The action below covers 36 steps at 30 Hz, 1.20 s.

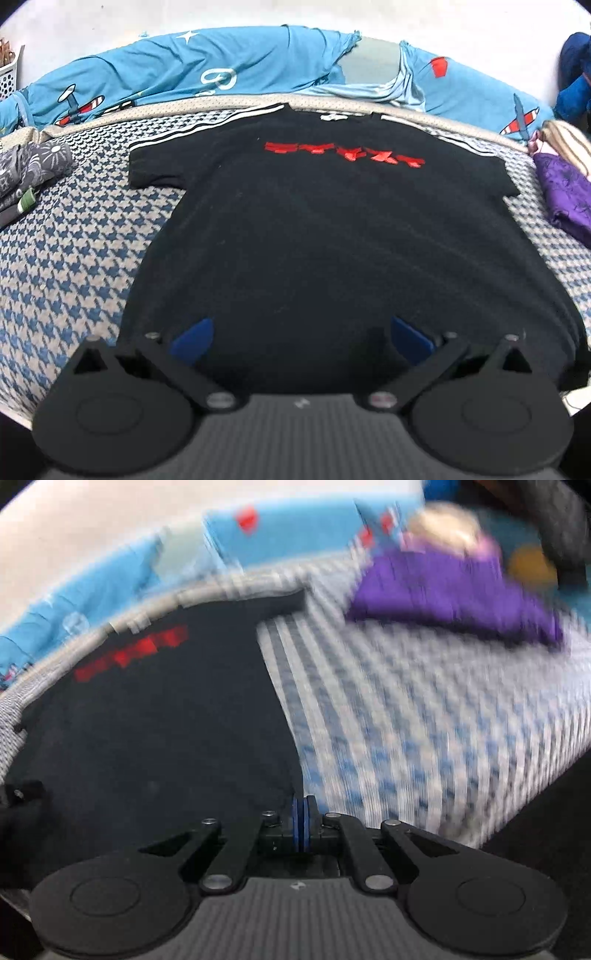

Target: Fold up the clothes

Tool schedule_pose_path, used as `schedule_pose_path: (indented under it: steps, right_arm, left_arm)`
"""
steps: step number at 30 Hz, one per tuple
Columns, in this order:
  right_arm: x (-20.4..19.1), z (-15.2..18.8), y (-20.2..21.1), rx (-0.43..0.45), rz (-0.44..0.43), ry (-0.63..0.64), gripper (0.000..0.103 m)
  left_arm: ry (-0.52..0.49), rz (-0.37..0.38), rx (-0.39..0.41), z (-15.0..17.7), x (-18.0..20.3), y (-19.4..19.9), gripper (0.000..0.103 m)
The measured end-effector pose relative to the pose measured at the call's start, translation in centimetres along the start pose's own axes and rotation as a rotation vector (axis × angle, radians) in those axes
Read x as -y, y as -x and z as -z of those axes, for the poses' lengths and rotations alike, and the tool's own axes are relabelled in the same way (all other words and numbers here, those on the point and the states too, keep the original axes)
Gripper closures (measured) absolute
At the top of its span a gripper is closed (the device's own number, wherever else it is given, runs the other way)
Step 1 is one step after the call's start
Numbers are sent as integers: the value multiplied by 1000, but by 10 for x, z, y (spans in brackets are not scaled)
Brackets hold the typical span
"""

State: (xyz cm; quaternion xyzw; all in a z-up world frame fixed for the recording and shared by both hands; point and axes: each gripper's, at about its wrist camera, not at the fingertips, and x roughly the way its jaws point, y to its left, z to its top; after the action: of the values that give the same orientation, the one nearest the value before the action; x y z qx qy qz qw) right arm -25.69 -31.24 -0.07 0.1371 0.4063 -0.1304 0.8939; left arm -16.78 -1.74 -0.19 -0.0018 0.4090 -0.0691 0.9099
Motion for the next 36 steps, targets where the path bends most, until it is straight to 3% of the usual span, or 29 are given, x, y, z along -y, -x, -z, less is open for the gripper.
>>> schedule_pose_path:
  steps: [3, 8, 16, 27, 36]
  right_arm:
    - [6, -3, 10, 59, 1, -41, 96]
    - [-2, -9, 20, 124, -44, -3, 95]
    - [-13, -28, 2, 55, -133, 65, 90]
    - [-42, -82, -46, 45, -221, 203, 86]
    - [-34, -119, -89, 8, -235, 97, 84]
  left_arm:
    - [14, -22, -8, 0, -5, 0, 0]
    - [53, -32, -5, -2, -16, 2, 0]
    - [64, -24, -34, -11, -18, -4, 0]
    - [51, 3, -24, -39, -24, -23, 0]
    - [27, 29, -56, -67, -32, -49, 0]
